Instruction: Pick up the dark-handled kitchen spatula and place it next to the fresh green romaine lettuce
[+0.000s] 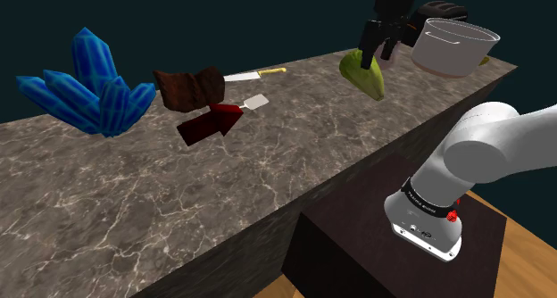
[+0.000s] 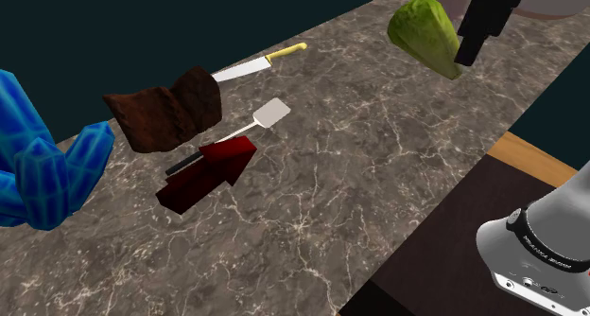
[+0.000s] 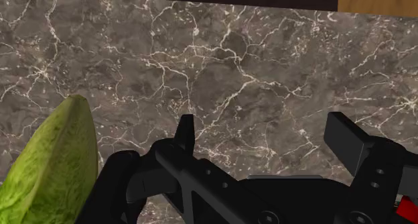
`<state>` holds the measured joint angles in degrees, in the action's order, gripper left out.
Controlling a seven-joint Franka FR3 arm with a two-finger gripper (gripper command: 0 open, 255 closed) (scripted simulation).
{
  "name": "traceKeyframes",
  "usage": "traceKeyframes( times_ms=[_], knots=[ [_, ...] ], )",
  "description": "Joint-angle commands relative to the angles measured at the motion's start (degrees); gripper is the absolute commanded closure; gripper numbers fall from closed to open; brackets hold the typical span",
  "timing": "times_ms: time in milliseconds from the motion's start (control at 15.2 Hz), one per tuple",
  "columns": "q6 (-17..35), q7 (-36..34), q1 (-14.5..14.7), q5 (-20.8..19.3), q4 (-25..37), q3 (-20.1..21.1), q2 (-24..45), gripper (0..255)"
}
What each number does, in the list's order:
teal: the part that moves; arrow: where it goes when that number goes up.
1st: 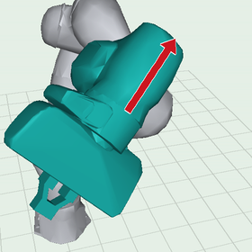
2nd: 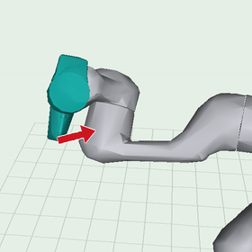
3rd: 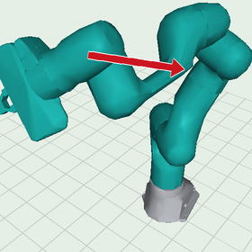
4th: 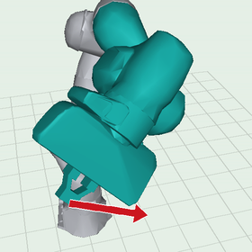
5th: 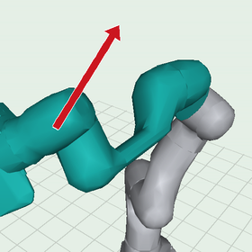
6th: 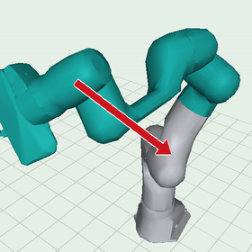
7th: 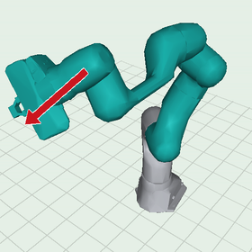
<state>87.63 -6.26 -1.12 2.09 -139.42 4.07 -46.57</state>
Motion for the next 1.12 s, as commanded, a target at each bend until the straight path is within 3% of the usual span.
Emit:
traceKeyframes(
  times_ms=[0,528,1056],
  knots=[
    [0.0,0.0,0.0,0.0,0.0,0.0,0.0,0],
    [14.4,16.6,4.3,-2.4,3.2,-3.4,15.8,0],
    [24.8,32.2,8.6,-2.0,10.9,-4.6,32.2,0]
  ],
)
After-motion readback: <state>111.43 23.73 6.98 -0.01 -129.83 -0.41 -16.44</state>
